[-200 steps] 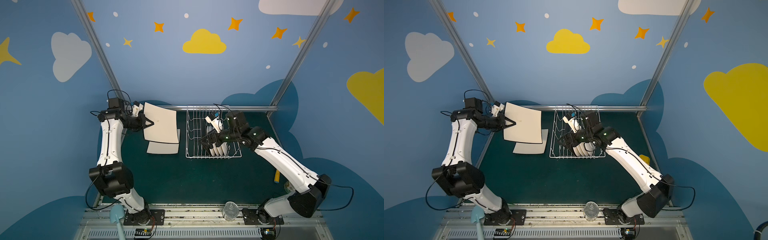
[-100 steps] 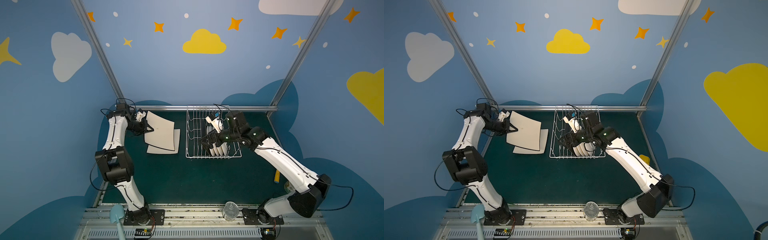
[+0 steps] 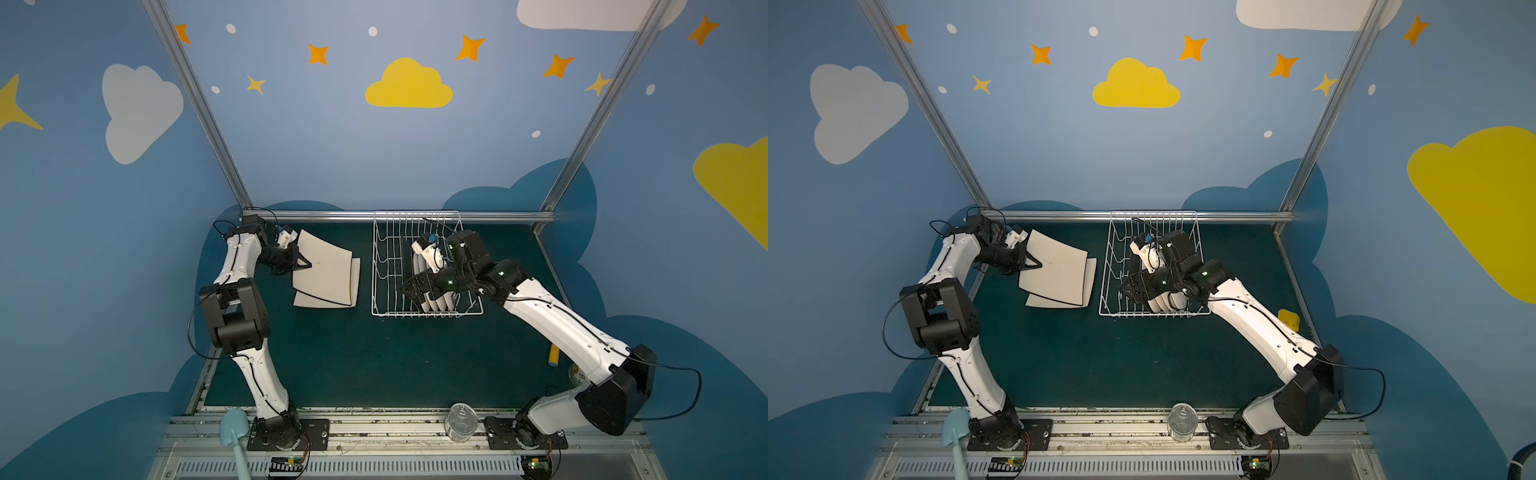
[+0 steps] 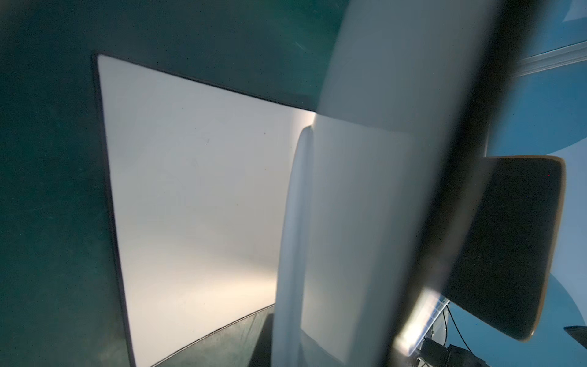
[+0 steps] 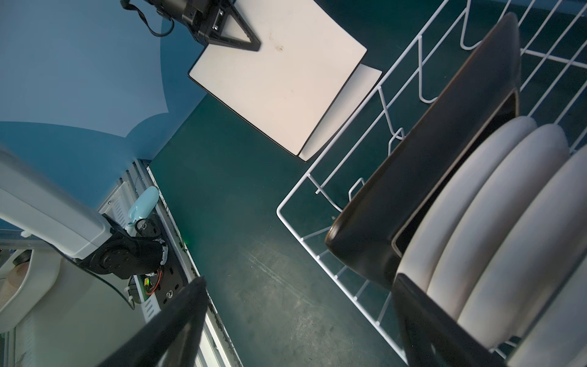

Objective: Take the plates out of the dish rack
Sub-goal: 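Lower the cream plate onto the first plate on the table, open left gripper, then raise the left gripper up and away from the stacked plates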

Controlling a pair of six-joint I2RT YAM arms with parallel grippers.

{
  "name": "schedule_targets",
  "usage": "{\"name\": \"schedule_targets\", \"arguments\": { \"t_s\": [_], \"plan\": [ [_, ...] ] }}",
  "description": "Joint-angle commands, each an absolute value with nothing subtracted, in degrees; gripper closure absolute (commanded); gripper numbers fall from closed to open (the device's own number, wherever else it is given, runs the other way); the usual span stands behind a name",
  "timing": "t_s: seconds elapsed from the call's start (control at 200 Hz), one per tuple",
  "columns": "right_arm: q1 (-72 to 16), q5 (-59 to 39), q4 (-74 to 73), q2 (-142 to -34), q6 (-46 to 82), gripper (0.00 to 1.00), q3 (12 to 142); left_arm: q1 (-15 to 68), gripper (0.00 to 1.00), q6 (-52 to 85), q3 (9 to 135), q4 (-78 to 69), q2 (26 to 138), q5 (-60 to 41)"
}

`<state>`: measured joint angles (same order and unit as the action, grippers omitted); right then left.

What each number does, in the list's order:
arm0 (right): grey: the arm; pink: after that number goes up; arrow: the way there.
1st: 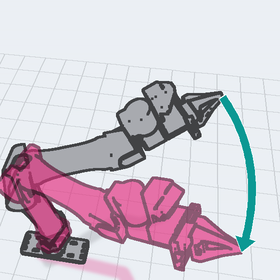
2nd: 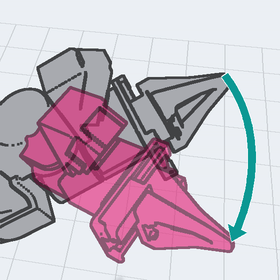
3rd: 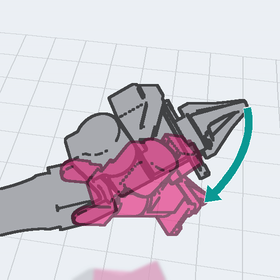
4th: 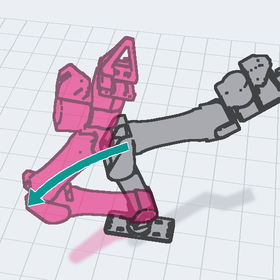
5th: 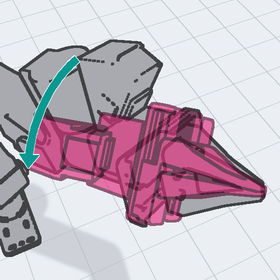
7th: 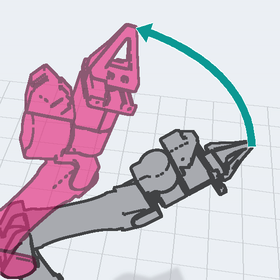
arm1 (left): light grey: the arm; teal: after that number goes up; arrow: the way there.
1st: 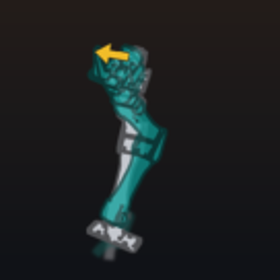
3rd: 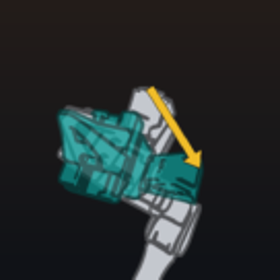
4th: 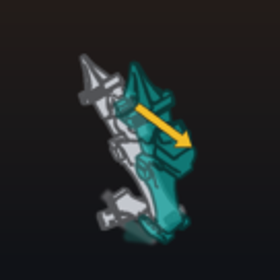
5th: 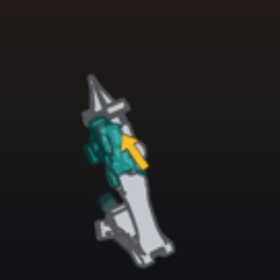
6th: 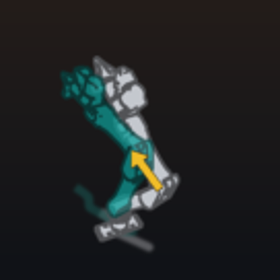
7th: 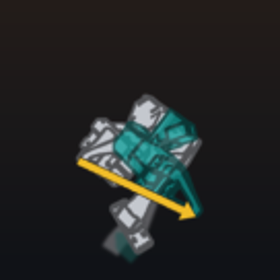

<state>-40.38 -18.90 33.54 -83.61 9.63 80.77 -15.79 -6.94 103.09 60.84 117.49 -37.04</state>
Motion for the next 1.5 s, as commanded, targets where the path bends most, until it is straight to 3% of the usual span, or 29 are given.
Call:
{"name": "schedule_targets", "arguments": {
  "t_s": [0.0, 0.285, 0.841, 1.071, 1.497],
  "plan": [
    [-40.7, -16.6, 33.0, -83.4, 10.0, 0.1, 80.7, -15.9, 0.97, -8.9, 106.7, 61.0, 118.8, -44.8],
    [-41.4, -12.0, 33.1, -83.7, 9.1, 0.1, 80.9, -16.0, 0.97, -9.4, 109.9, 62.7, 123.7, -44.5],
    [-41.7, -12.0, 32.8, -84.4, 8.3, 0.1, 81.5, -18.3, 0.95, -9.7, 111.8, 65.5, 129.5, -48.7],
    [-41.8, -11.8, 32.6, -84.6, 8.4, 0.1, 81.2, -18.2, 0.82, -9.9, 112.3, 66.2, 130.4, -46.0],
    [-42.2, -11.5, 32.9, -85.6, 8.3, 0.1, 82.1, -18.3, 0.75, -10.0, 113.3, 67.1, 133.4, -43.5]
  ]
}}
